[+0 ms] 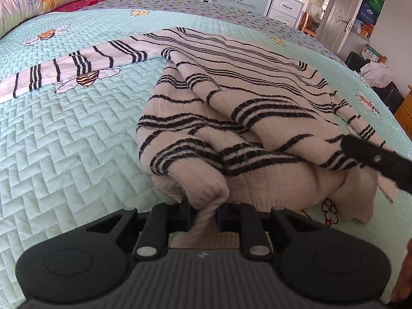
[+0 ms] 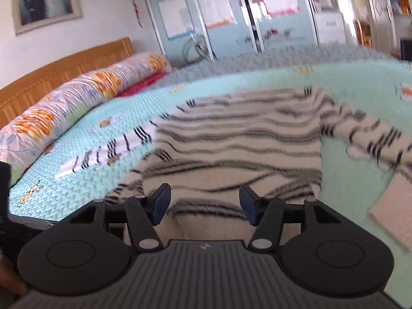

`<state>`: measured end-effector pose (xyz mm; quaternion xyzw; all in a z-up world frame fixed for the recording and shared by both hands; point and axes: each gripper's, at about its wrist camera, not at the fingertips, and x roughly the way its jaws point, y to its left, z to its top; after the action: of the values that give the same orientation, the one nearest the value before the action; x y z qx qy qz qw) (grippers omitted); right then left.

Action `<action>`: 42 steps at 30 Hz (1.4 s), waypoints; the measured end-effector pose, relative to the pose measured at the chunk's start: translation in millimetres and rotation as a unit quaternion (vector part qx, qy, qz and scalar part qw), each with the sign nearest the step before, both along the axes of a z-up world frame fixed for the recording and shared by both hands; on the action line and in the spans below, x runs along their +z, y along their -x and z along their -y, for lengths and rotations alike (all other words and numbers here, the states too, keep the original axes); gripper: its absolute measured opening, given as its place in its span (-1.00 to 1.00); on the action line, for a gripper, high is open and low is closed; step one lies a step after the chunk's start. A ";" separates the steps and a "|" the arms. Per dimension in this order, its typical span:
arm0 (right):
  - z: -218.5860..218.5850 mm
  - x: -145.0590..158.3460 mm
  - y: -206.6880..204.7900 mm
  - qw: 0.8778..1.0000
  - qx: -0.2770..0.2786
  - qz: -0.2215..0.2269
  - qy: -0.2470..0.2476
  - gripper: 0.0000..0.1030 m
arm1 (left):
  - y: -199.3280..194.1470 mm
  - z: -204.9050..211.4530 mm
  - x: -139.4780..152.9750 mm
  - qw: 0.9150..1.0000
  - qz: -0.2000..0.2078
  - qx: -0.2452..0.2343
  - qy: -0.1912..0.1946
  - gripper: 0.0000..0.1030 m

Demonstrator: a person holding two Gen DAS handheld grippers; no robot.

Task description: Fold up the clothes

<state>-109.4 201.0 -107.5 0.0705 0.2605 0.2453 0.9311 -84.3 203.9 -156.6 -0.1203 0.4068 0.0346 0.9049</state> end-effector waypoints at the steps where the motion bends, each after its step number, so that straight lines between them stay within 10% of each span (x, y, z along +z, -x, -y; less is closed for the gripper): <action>1: -3.1 0.9 0.5 1.000 0.007 0.010 0.005 0.16 | -0.2 0.3 0.1 1.000 0.000 0.000 -0.001 -0.63; 6: -5.0 -41.4 -31.4 0.995 0.003 -0.104 -0.003 0.17 | -0.8 0.9 0.5 1.000 -0.003 0.001 -0.003 -0.63; 16: 2.8 -9.8 -8.9 0.999 0.007 -0.042 -0.028 0.32 | -1.5 3.1 -0.3 1.000 -0.003 0.000 -0.011 -0.62; 29: 64.4 -14.3 16.1 0.983 -0.008 -0.112 -0.146 0.42 | 13.8 -15.1 -0.3 0.998 0.005 0.028 0.064 -0.41; 42: 103.8 -21.1 52.8 0.995 -0.037 -0.092 -0.023 0.43 | 84.2 9.4 10.6 0.999 -0.001 0.037 0.027 -0.02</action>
<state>-162.1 97.2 -128.5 0.1239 0.3362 0.2089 0.9099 -168.5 194.4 -146.0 -0.1601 0.4041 0.0574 0.8988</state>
